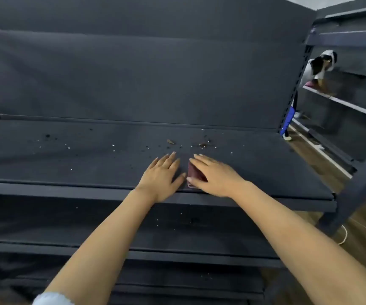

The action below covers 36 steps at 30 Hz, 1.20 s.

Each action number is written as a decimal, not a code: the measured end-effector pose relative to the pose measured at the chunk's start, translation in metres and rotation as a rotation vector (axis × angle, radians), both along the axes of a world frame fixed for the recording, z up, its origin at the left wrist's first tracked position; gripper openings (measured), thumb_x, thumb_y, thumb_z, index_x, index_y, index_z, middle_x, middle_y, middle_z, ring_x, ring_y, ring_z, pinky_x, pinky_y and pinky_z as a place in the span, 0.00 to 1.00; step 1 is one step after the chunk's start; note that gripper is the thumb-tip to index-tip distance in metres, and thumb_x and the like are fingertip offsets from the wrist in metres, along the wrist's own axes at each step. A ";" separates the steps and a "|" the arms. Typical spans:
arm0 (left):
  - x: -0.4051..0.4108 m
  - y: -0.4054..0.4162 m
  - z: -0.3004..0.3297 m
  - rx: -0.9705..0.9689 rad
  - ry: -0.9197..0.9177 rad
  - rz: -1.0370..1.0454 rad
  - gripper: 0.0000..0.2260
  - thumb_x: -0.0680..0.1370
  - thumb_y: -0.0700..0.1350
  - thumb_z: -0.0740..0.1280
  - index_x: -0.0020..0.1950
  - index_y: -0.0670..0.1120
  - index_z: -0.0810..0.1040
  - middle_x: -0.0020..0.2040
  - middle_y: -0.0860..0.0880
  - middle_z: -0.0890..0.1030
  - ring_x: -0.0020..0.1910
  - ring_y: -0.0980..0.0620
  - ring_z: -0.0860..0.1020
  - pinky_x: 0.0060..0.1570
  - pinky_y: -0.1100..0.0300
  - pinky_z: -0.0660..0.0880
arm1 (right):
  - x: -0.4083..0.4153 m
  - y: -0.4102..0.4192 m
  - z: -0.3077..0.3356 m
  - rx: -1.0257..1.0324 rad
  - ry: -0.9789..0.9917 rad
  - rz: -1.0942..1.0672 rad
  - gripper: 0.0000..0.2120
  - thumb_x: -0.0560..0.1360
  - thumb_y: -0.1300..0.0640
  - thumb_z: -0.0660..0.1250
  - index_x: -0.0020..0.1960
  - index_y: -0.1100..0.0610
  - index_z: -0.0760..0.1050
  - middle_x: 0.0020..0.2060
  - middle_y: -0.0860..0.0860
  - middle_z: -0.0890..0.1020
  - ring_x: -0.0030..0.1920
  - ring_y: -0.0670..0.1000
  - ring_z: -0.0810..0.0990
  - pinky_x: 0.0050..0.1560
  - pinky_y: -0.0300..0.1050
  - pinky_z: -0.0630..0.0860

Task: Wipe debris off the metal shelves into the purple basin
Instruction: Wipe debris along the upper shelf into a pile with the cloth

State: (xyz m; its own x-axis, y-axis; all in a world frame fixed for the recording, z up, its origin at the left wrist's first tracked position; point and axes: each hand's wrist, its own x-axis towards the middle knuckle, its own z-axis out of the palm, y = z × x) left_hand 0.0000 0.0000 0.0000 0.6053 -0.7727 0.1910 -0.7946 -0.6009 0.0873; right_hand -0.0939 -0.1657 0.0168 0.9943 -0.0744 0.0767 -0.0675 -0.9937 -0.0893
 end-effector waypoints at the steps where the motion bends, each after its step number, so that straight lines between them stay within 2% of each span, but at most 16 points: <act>1: 0.000 0.002 -0.001 -0.006 -0.013 -0.015 0.32 0.79 0.61 0.43 0.78 0.44 0.55 0.79 0.46 0.51 0.77 0.50 0.50 0.74 0.56 0.44 | -0.002 0.002 -0.004 0.002 0.028 0.013 0.36 0.76 0.33 0.51 0.77 0.51 0.49 0.77 0.47 0.52 0.76 0.49 0.52 0.74 0.50 0.55; 4: 0.004 0.012 -0.012 -0.007 -0.040 -0.071 0.43 0.71 0.68 0.33 0.78 0.44 0.56 0.79 0.47 0.52 0.77 0.50 0.50 0.74 0.58 0.43 | -0.009 0.003 -0.019 -0.043 0.037 0.044 0.43 0.71 0.29 0.44 0.78 0.54 0.45 0.77 0.48 0.48 0.76 0.46 0.48 0.72 0.38 0.43; 5: 0.006 0.016 -0.017 0.009 -0.049 -0.100 0.46 0.70 0.71 0.31 0.78 0.44 0.56 0.79 0.46 0.52 0.77 0.50 0.50 0.74 0.58 0.43 | -0.010 0.002 -0.022 -0.035 0.030 0.039 0.45 0.69 0.28 0.42 0.78 0.55 0.45 0.77 0.48 0.47 0.76 0.46 0.48 0.72 0.38 0.42; 7: 0.011 0.023 -0.026 0.062 -0.108 -0.138 0.49 0.70 0.72 0.27 0.77 0.43 0.60 0.78 0.45 0.56 0.77 0.48 0.54 0.74 0.56 0.47 | -0.008 -0.002 -0.023 -0.003 0.028 0.019 0.45 0.70 0.28 0.44 0.78 0.56 0.45 0.77 0.47 0.47 0.76 0.45 0.49 0.74 0.40 0.47; 9: 0.015 0.027 -0.033 0.076 -0.203 -0.160 0.44 0.76 0.69 0.33 0.72 0.42 0.69 0.73 0.42 0.67 0.72 0.45 0.66 0.71 0.51 0.56 | -0.007 -0.006 -0.021 0.060 0.029 -0.016 0.42 0.72 0.30 0.49 0.78 0.53 0.48 0.77 0.44 0.49 0.76 0.44 0.51 0.74 0.42 0.52; 11: 0.018 0.026 -0.041 0.064 -0.251 -0.148 0.38 0.80 0.66 0.40 0.66 0.41 0.76 0.67 0.41 0.75 0.66 0.43 0.74 0.66 0.49 0.63 | -0.005 -0.008 -0.022 0.119 0.017 -0.030 0.38 0.74 0.32 0.52 0.77 0.51 0.51 0.76 0.42 0.51 0.75 0.43 0.51 0.74 0.42 0.53; 13: 0.019 0.025 -0.045 0.046 -0.282 -0.149 0.36 0.80 0.65 0.42 0.64 0.42 0.78 0.65 0.41 0.77 0.64 0.43 0.76 0.64 0.49 0.65 | -0.002 -0.008 -0.026 0.101 0.012 -0.023 0.42 0.70 0.28 0.48 0.77 0.51 0.51 0.76 0.43 0.51 0.76 0.43 0.49 0.76 0.43 0.48; 15: 0.019 0.024 -0.047 0.009 -0.305 -0.159 0.35 0.80 0.65 0.43 0.64 0.42 0.78 0.64 0.41 0.77 0.64 0.43 0.76 0.64 0.49 0.66 | 0.001 -0.008 -0.028 0.071 0.008 -0.021 0.47 0.67 0.23 0.42 0.77 0.51 0.51 0.76 0.43 0.51 0.76 0.43 0.47 0.74 0.39 0.42; 16: 0.020 0.025 -0.047 0.002 -0.293 -0.157 0.35 0.80 0.64 0.43 0.63 0.42 0.78 0.64 0.41 0.77 0.64 0.43 0.76 0.64 0.49 0.66 | 0.002 -0.007 -0.029 0.082 -0.004 -0.031 0.46 0.68 0.24 0.42 0.77 0.51 0.51 0.76 0.43 0.51 0.76 0.43 0.48 0.73 0.38 0.42; 19: 0.020 0.024 -0.048 -0.010 -0.309 -0.149 0.35 0.80 0.64 0.43 0.63 0.42 0.79 0.64 0.41 0.77 0.63 0.43 0.76 0.64 0.48 0.66 | 0.003 -0.005 -0.030 0.123 -0.054 -0.048 0.30 0.79 0.38 0.52 0.76 0.50 0.56 0.75 0.43 0.56 0.75 0.42 0.51 0.74 0.38 0.47; 21: 0.020 0.023 -0.047 -0.011 -0.311 -0.150 0.35 0.80 0.64 0.43 0.63 0.42 0.79 0.64 0.41 0.77 0.63 0.43 0.76 0.64 0.48 0.66 | 0.003 -0.005 -0.029 0.119 -0.078 -0.050 0.25 0.80 0.44 0.55 0.75 0.50 0.59 0.75 0.43 0.59 0.75 0.43 0.55 0.72 0.37 0.51; 26: 0.020 0.024 -0.046 0.007 -0.291 -0.144 0.35 0.80 0.64 0.43 0.63 0.41 0.78 0.64 0.41 0.77 0.63 0.42 0.76 0.63 0.47 0.68 | 0.003 0.001 -0.028 0.198 -0.175 -0.173 0.21 0.81 0.49 0.57 0.72 0.53 0.65 0.70 0.49 0.70 0.71 0.46 0.65 0.67 0.38 0.62; 29: 0.019 0.023 -0.045 0.001 -0.303 -0.155 0.36 0.81 0.64 0.42 0.63 0.41 0.79 0.63 0.40 0.78 0.62 0.42 0.77 0.63 0.47 0.67 | -0.002 0.007 -0.022 0.246 -0.235 -0.157 0.18 0.81 0.53 0.58 0.69 0.55 0.70 0.65 0.52 0.75 0.67 0.50 0.71 0.63 0.38 0.63; 31: 0.016 0.017 -0.041 -0.020 -0.328 -0.182 0.36 0.81 0.64 0.42 0.63 0.41 0.79 0.64 0.40 0.77 0.62 0.43 0.77 0.62 0.46 0.69 | -0.011 0.003 -0.015 0.254 -0.265 -0.153 0.17 0.81 0.56 0.58 0.69 0.55 0.70 0.65 0.52 0.76 0.67 0.53 0.71 0.64 0.38 0.62; 33: 0.011 0.007 -0.036 -0.038 -0.331 -0.212 0.35 0.81 0.63 0.42 0.62 0.41 0.79 0.64 0.40 0.77 0.63 0.43 0.77 0.62 0.46 0.70 | -0.022 -0.011 -0.010 0.167 -0.321 -0.226 0.20 0.80 0.58 0.61 0.71 0.56 0.68 0.68 0.53 0.72 0.70 0.55 0.68 0.70 0.43 0.60; 36: 0.005 -0.014 -0.034 -0.045 -0.331 -0.254 0.35 0.81 0.63 0.42 0.62 0.41 0.79 0.63 0.41 0.78 0.62 0.44 0.77 0.61 0.48 0.72 | -0.043 -0.048 -0.007 -0.019 -0.506 -0.320 0.20 0.74 0.65 0.69 0.65 0.63 0.73 0.62 0.58 0.78 0.64 0.59 0.75 0.67 0.49 0.61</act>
